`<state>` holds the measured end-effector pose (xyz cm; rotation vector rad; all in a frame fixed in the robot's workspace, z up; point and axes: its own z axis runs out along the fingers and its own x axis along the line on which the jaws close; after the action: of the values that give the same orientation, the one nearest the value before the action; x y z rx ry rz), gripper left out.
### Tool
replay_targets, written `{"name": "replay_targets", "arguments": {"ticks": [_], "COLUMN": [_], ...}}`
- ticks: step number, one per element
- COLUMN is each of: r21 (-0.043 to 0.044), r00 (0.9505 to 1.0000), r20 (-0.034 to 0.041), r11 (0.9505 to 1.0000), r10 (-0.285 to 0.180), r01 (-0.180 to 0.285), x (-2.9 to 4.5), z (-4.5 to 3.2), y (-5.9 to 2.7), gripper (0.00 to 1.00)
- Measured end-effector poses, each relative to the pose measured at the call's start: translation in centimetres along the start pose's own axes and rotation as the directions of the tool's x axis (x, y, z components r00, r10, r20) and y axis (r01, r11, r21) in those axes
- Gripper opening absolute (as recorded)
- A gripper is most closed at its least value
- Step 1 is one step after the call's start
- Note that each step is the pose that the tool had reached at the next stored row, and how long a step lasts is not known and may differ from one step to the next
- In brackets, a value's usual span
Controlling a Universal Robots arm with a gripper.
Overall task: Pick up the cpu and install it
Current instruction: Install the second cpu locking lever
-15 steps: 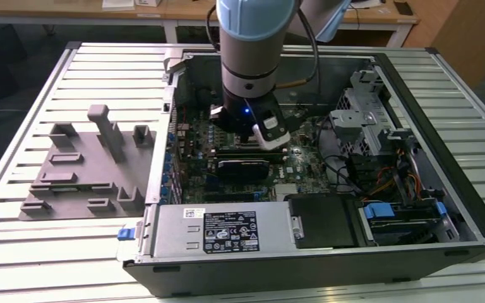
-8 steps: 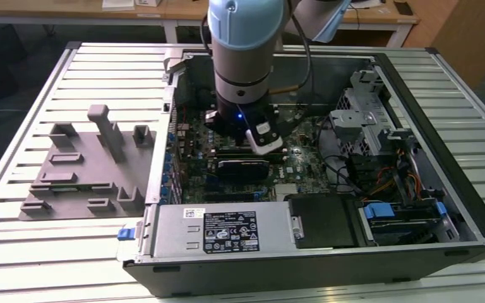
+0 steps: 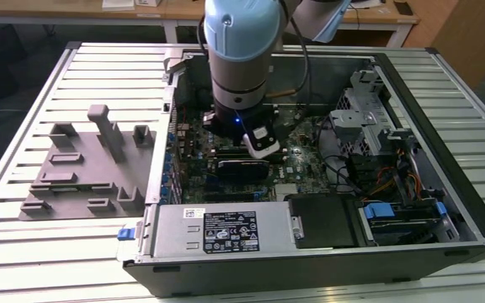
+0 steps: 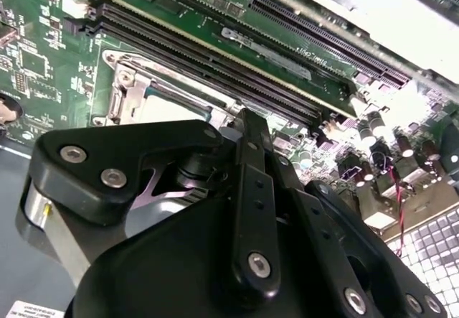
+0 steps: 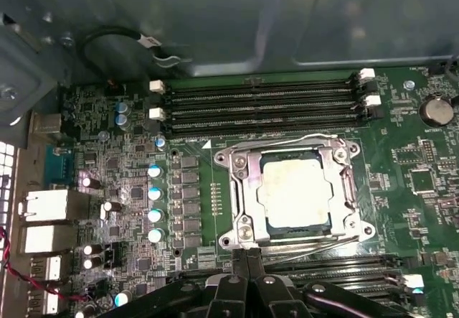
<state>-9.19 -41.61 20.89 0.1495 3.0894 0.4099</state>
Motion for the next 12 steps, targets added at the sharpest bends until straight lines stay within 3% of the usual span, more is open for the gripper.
{"name": "replay_targets", "arguments": {"ticks": [3, 8, 12], "r21": [-0.0086, -0.031, -0.0353], "r00": [1.0, 0.9997, 0.9995], "r20": [-0.0017, -0.0046, -0.0066], "r11": [0.9999, 0.9993, 0.9989], "r10": [-0.007, -0.022, -0.032], "r01": [0.007, 0.022, 0.032], "x": [0.05, 0.17, 0.29], "z": [0.22, 0.5, 0.83], "y": [-0.28, -0.49, -0.74], "gripper": [0.11, 0.11, 0.11]}}
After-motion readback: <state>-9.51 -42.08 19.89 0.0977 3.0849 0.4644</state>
